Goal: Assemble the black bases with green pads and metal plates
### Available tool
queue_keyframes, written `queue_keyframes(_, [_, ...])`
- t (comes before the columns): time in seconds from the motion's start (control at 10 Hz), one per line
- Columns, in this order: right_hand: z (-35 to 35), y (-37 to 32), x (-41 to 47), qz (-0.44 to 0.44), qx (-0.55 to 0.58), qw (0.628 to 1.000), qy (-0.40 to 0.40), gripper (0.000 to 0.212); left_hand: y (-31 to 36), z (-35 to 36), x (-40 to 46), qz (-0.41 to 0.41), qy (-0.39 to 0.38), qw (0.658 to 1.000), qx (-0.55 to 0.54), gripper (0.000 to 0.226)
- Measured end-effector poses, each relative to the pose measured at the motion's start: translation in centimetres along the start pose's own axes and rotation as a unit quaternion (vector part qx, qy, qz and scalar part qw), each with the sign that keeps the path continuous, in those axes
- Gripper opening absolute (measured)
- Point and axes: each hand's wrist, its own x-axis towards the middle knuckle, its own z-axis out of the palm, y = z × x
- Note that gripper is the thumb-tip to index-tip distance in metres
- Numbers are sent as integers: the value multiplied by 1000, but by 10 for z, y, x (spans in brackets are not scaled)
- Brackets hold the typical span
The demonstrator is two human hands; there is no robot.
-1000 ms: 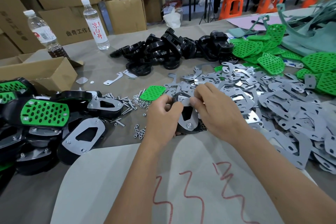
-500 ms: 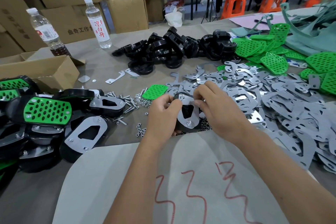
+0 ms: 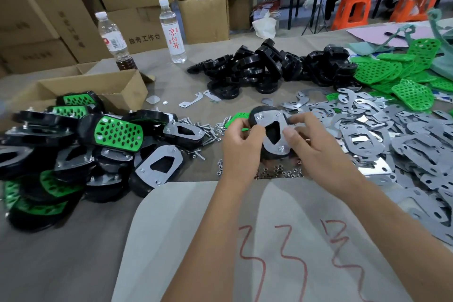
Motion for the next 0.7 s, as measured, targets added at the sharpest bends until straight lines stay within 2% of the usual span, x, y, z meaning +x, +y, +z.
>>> queue_keyframes(0.1, [23, -21, 5, -23, 57, 997, -47, 39, 12, -25, 3, 31, 68, 996, 46, 28])
queue_keyframes(0.2, [51, -56, 22, -63, 56, 992, -96, 52, 30, -64, 5, 65, 130, 985, 92, 21])
queue_keyframes(0.3, [93, -97, 39, -135, -33, 984, -113, 65, 53, -114, 9, 109, 216, 956, 169, 32])
queue_keyframes(0.4, [144, -138, 57, -204, -57, 971, -108, 63, 74, -166, 10, 129, 347, 897, 242, 38])
queue_keyframes(0.5, [192, -169, 76, -229, -54, 965, -114, 77, 89, -204, 10, 73, 434, 863, 246, 49])
queue_keyframes(0.6, [223, -179, 91, -241, -143, 949, -146, 61, 88, -221, 13, 15, 444, 861, 249, 48])
queue_keyframes(0.7, [221, -173, 92, -221, -107, 950, -195, 61, 82, -210, 11, 21, 465, 854, 232, 36])
